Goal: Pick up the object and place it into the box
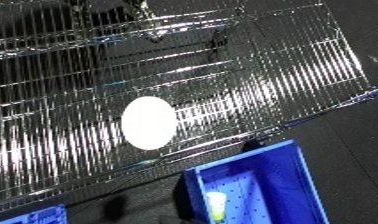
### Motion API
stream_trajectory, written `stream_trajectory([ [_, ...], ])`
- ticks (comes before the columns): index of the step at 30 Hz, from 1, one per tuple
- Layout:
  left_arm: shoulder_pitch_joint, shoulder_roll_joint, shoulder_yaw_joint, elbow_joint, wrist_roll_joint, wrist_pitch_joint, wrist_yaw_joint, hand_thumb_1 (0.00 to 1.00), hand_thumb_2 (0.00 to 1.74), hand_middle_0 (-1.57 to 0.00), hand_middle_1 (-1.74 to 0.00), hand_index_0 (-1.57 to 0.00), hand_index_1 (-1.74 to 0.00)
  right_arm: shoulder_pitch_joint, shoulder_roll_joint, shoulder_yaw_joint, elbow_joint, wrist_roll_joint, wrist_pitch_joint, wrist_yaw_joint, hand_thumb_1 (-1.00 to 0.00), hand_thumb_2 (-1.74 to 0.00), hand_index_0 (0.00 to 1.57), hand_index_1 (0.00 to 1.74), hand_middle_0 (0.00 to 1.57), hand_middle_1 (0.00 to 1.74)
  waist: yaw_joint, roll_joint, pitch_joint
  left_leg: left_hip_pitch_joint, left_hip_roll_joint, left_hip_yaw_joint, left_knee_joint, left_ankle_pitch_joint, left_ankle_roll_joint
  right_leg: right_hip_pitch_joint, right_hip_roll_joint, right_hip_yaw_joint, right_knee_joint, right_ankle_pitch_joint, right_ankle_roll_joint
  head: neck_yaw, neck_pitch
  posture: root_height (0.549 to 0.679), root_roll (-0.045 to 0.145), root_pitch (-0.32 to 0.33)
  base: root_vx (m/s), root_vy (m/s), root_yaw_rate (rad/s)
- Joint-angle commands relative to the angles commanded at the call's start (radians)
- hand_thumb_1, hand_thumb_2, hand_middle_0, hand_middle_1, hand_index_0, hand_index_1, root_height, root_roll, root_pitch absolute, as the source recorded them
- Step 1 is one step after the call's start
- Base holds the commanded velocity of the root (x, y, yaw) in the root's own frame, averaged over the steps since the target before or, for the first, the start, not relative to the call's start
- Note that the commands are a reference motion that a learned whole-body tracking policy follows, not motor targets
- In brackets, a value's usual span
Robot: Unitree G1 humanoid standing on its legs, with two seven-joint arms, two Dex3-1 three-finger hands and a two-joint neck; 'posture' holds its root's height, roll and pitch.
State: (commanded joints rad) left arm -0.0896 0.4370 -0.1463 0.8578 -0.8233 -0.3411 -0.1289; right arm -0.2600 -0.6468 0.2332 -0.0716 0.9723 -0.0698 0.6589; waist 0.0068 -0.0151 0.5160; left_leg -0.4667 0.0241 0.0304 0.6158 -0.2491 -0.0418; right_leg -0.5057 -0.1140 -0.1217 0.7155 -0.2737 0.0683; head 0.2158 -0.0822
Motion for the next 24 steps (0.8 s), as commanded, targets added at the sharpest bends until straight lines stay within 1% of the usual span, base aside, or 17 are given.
stream_trajectory([
  [2, -0.001, -0.004, 0.006, 0.002, 0.008, 0.002, -0.001, 0.00, 0.00, 0.00, 0.00, 0.00, 0.00, -0.013, 0.016, -0.033, -0.028, 0.005, -0.034, -0.011, 0.00, 0.00, 0.00, 0.00, 0.00, 0.00, -0.002, 0.002, -0.001, -0.001, 0.001, 0.002, 0.001, -0.002, 0.0003, -0.001, -0.0011, -0.001, 0.000, 0.000, 0.0006, -0.001, -0.006, 0.641, 0.039, 0.084, 0.009, 0.008, -0.002],
  [5, -0.003, -0.010, 0.013, 0.001, 0.019, 0.010, 0.001, 0.00, 0.00, 0.00, 0.00, 0.00, 0.00, -0.031, 0.036, -0.078, -0.059, -0.022, -0.091, -0.051, 0.00, 0.00, 0.00, 0.00, 0.00, 0.00, -0.003, 0.005, -0.002, -0.001, 0.000, 0.004, 0.004, -0.007, 0.0017, -0.001, -0.0027, -0.002, 0.002, 0.000, 0.0009, -0.003, -0.015, 0.641, 0.040, 0.084, 0.009, 0.007, 0.003],
  [10, -0.008, -0.021, 0.019, 0.001, 0.032, 0.015, 0.008, 0.00, 0.00, 0.00, 0.00, 0.00, 0.00, -0.065, 0.044, -0.136, -0.090, -0.119, -0.188, -0.178, 0.00, 0.00, 0.00, 0.00, 0.00, 0.00, -0.007, 0.009, 0.000, 0.000, -0.001, 0.008, 0.006, -0.009, 0.0020, 0.001, -0.0017, -0.002, 0.000, 0.002, -0.0009, -0.008, -0.021, 0.641, 0.041, 0.083, 0.008, 0.009, -0.005],
  [14, -0.008, -0.029, 0.020, -0.004, 0.040, 0.019, 0.012, 0.00, 0.00, 0.00, 0.00, 0.00, 0.00, -0.093, 0.043, -0.170, -0.084, -0.208, -0.246, -0.296, 0.00, 0.00, 0.00, 0.00, 0.00, 0.00, -0.007, 0.013, 0.003, 0.005, -0.001, 0.011, 0.004, -0.009, 0.0030, 0.005, -0.0015, -0.002, -0.003, 0.003, -0.0032, -0.008, -0.024, 0.642, 0.042, 0.080, 0.012, 0.014, -0.010],
  [17, -0.008, -0.035, 0.013, -0.004, 0.044, 0.017, 0.015, 0.00, 0.00, 0.00, 0.00, 0.00, 0.00, -0.116, 0.037, -0.181, -0.055, -0.255, -0.274, -0.364, 0.00, 0.00, 0.00, 0.00, 0.00, 0.00, -0.003, 0.016, 0.004, 0.006, -0.002, 0.011, 0.005, -0.008, 0.0050, 0.007, -0.0032, -0.003, -0.004, 0.003, -0.0060, 0.004, -0.029, 0.642, 0.043, 0.077, 0.015, 0.007, 0.004],
  [19, -0.008, -0.039, 0.007, -0.005, 0.049, 0.017, 0.019, 0.00, 0.00, 0.00, 0.00, 0.00, 0.00, -0.139, 0.032, -0.182, -0.032, -0.281, -0.282, -0.401, 0.00, 0.00, 0.00, 0.00, 0.00, 0.00, 0.003, 0.018, 0.004, 0.006, -0.004, 0.009, 0.006, -0.008, 0.0065, 0.008, -0.0049, -0.005, -0.003, 0.002, -0.0076, 0.013, -0.032, 0.642, 0.043, 0.076, 0.015, -0.002, 0.030],
  [24, -0.014, -0.043, -0.006, -0.014, 0.063, 0.030, 0.029, 0.00, 0.00, 0.00, 0.00, 0.00, 0.00, -0.204, 0.009, -0.162, 0.032, -0.351, -0.267, -0.496, 0.00, 0.00, 0.00, 0.00, 0.00, 0.00, 0.020, 0.025, 0.004, 0.001, -0.013, 0.003, 0.014, -0.009, 0.0091, 0.007, -0.0097, -0.009, 0.005, -0.001, -0.0127, 0.032, -0.039, 0.641, 0.046, 0.072, 0.016, -0.006, 0.054],
])
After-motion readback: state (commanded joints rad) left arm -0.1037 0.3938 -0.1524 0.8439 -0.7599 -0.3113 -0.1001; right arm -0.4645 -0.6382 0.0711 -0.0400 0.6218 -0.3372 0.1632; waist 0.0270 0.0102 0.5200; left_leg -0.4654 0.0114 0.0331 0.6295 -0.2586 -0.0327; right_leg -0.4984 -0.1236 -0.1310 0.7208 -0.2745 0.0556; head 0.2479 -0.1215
